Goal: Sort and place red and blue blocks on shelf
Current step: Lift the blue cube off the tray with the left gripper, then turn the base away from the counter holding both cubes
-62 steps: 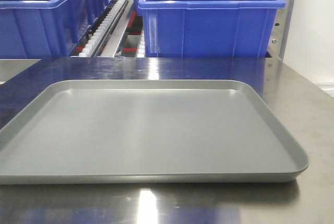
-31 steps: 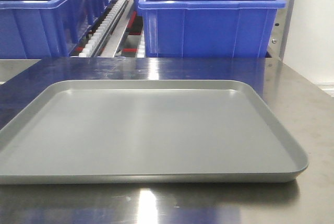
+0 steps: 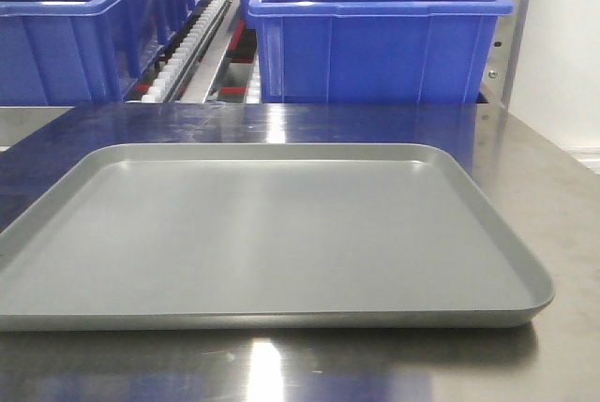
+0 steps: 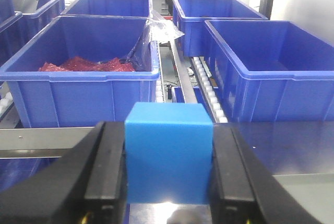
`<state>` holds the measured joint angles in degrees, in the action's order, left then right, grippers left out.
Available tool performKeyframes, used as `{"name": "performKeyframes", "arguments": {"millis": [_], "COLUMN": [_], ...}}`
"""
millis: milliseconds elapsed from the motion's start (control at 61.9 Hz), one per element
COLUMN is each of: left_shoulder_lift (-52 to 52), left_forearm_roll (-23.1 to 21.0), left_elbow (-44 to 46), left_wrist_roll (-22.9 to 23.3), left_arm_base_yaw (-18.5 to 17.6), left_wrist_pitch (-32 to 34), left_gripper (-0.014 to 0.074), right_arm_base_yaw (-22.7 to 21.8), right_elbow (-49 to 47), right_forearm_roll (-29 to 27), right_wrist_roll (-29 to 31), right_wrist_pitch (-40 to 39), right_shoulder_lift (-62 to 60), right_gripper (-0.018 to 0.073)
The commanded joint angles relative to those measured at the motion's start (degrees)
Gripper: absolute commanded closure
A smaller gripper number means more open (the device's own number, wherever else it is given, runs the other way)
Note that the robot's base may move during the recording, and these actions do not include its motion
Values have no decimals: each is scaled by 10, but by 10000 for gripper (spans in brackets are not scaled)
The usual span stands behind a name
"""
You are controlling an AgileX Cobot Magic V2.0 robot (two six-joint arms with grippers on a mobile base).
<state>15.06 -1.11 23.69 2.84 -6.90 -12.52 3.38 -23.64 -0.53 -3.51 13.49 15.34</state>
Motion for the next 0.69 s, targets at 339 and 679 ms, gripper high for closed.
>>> {"name": "performKeyframes", "arguments": {"millis": [339, 679], "left_shoulder_lift": [5, 5], "left_forearm_roll": [0, 0], "left_elbow": [17, 17], "left_wrist_roll": [-1, -1], "left_arm_base_yaw": [1, 1], "left_wrist_pitch": [53, 53], "left_gripper": [474, 474], "right_arm_base_yaw": [-4, -4], "right_elbow": [-16, -16], "right_forearm_roll": [5, 5], "right_wrist_roll": [5, 5], "right_wrist_pitch": [-53, -53], "right_shoulder_lift": [5, 5], "right_gripper": [503, 503]}}
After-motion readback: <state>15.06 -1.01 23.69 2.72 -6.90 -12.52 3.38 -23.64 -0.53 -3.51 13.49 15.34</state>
